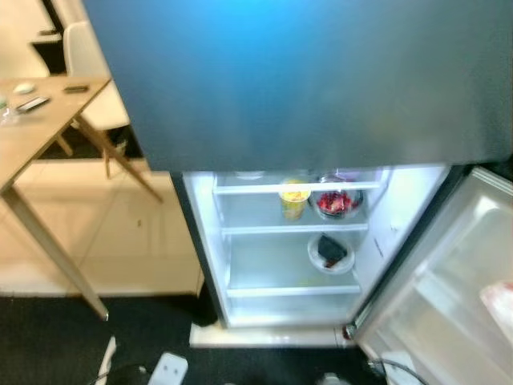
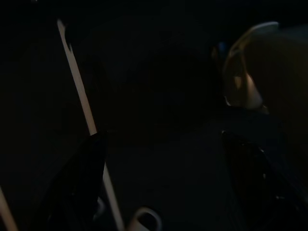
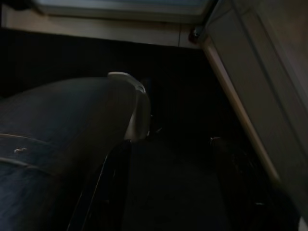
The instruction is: Restocking fridge
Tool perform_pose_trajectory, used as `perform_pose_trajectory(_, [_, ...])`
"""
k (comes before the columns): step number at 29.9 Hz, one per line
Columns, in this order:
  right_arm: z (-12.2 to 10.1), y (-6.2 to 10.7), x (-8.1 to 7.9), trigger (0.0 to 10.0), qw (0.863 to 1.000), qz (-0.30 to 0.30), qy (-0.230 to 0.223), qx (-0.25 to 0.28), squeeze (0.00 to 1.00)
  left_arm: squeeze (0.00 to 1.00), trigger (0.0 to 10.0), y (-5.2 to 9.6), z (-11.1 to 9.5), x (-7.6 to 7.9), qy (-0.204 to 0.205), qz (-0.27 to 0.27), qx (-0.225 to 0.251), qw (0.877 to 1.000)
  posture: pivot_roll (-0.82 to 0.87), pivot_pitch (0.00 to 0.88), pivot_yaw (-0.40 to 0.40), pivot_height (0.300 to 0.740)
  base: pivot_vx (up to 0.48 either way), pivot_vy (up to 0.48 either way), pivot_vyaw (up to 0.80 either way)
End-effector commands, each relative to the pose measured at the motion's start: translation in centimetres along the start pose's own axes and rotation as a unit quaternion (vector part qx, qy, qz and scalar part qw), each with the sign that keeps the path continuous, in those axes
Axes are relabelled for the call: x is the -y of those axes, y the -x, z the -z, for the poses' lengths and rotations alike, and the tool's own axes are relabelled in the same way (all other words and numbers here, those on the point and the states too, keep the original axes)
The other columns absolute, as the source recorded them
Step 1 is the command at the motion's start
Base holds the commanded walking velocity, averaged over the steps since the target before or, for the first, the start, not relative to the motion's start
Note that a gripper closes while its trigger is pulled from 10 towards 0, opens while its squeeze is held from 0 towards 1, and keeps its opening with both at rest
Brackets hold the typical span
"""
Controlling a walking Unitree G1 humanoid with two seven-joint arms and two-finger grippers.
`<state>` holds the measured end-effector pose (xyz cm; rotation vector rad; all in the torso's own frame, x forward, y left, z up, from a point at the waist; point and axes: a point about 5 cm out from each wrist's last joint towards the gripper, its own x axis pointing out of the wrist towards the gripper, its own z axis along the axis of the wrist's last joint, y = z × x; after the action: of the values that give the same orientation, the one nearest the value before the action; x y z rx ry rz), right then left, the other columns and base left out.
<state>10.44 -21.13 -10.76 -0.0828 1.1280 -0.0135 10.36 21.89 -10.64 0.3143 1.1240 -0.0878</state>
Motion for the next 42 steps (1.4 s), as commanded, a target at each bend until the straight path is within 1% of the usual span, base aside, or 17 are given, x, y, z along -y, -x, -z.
perform_pose_trajectory(1, [0.2, 0.0, -0.3, 10.0, 1.0, -0.001, -0.006, 0.001, 0.0, 0.0, 10.0, 0.0, 0.1, 0.0, -0.004, 0.0, -0.006, 1.0, -0.07, 0.054, -0.029, 0.74, -0.39, 0.0, 0.0])
perform_pose_trajectory(23, [0.4, 0.0, -0.3, 10.0, 1.0, 0.002, -0.01, -0.004, 0.0, 0.0, 10.0, 0.0, -0.1, -0.5, -0.005, -0.003, -0.004, 1.0, -0.07, 0.051, -0.027, 0.74, -0.369, 0.0, 0.0])
perform_pose_trajectory(28, [0.2, 0.0, -0.2, 10.0, 1.0, 0.005, -0.009, 0.003, 0.0, 0.0, 10.0, 0.0, -0.1, -0.5, -0.004, -0.003, -0.003, 1.0, -0.07, 0.056, -0.029, 0.74, -0.118, 0.0, 0.0])
perform_pose_trajectory(29, [-0.3, 0.0, 0.1, 10.0, 1.0, 0.013, -0.011, 0.019, 0.0, 0.0, 10.0, 0.0, -0.1, -0.4, -0.003, -0.004, -0.003, 1.0, -0.07, 0.059, -0.03, 0.74, 0.0, 0.0, 0.0])
perform_pose_trajectory(30, [-0.3, 0.0, 0.1, 10.0, 1.0, 0.013, -0.011, 0.019, 0.0, 0.0, 10.0, 0.0, -0.1, -0.4, -0.003, -0.004, -0.003, 1.0, -0.07, 0.059, -0.03, 0.74, 0.0, 0.0, 0.0])
perform_pose_trajectory(31, [-1.3, 0.0, 0.8, 10.0, 0.998, 0.03, -0.021, 0.042, 0.0, 0.0, 10.0, 0.0, 0.0, -0.4, -0.003, -0.004, -0.003, 1.0, -0.07, 0.063, -0.03, 0.74, 0.0, 0.0, 0.0])
perform_pose_trajectory(32, [-1.7, 0.0, 1.1, 10.0, 0.998, 0.038, -0.027, 0.052, 0.0, 0.0, 10.0, 0.0, 0.0, -0.4, -0.003, -0.004, -0.004, 1.0, -0.07, 0.063, -0.03, 0.74, 0.0, 0.0, 0.0])
perform_pose_trajectory(33, [-3.5, 0.0, 2.4, 10.0, 0.993, 0.063, -0.045, 0.089, 0.0, 0.0, 10.0, 0.0, 0.0, -0.3, -0.003, -0.004, -0.004, 1.0, -0.07, 0.063, -0.03, 0.74, 0.0, 0.0, 0.0])
perform_pose_trajectory(34, [-3.5, 0.0, 2.4, 10.0, 0.993, 0.063, -0.045, 0.089, 0.0, 0.0, 10.0, 0.0, 0.0, -0.3, -0.003, -0.004, -0.004, 1.0, -0.07, 0.063, -0.03, 0.74, 0.0, 0.0, 0.0])
perform_pose_trajectory(35, [-4.5, 0.1, 3.2, 10.0, 0.99, 0.077, -0.042, 0.109, 0.0, 0.0, 10.0, 0.0, 0.1, -0.3, -0.003, -0.004, -0.004, 1.0, -0.08, 0.071, -0.034, 0.74, 0.0, 0.0, 0.0])
perform_pose_trajectory(36, [-4.5, 0.1, 3.2, 10.0, 0.99, 0.077, -0.042, 0.109, 0.0, 0.0, 10.0, 0.0, 0.1, -0.3, -0.003, -0.004, -0.004, 1.0, -0.08, 0.071, -0.034, 0.74, 0.0, 0.0, 0.0])
perform_pose_trajectory(37, [-6.0, 0.4, 4.2, 10.0, 0.986, 0.093, -0.01, 0.138, 0.0, 0.0, 10.0, 0.0, 0.2, -0.3, -0.003, -0.004, -0.005, 1.0, -0.08, 0.078, -0.037, 0.74, 0.0, 0.0, 0.0])
perform_pose_trajectory(38, [-7.1, 0.6, 4.7, 10.0, 0.982, 0.095, 0.029, 0.158, 0.0, 0.0, 10.0, 0.0, 0.2, -0.3, -0.003, -0.004, -0.005, 1.0, -0.08, 0.08, -0.037, 0.74, 0.0, 0.0, 0.0])
perform_pose_trajectory(39, [-7.1, 0.6, 4.7, 10.0, 0.982, 0.095, 0.029, 0.158, 0.0, 0.0, 10.0, 0.0, 0.2, -0.3, -0.003, -0.004, -0.005, 1.0, -0.08, 0.08, -0.037, 0.74, 0.0, 0.0, 0.0])
perform_pose_trajectory(40, [-8.0, 0.8, 5.2, 10.0, 0.978, 0.096, 0.052, 0.178, 0.0, 0.0, 10.0, 0.1, 0.3, -0.3, -0.002, -0.004, -0.006, 1.0, -0.08, 0.087, -0.039, 0.74, 0.0, 0.0, 0.0])
perform_pose_trajectory(41, [-8.6, 1.0, 5.5, 10.0, 0.975, 0.096, 0.065, 0.19, 0.0, 0.0, 10.0, 0.1, 0.3, -0.3, -0.002, -0.004, -0.006, 1.0, -0.08, 0.092, -0.042, 0.74, 0.0, 0.0, 0.0])
perform_pose_trajectory(42, [-9.5, 1.3, 6.2, 10.0, 0.97, 0.102, 0.075, 0.209, 0.0, 0.0, 10.0, 0.1, 0.4, -0.3, -0.002, -0.004, -0.006, 1.0, -0.08, 0.092, -0.042, 0.74, 0.0, 0.0, 0.0])
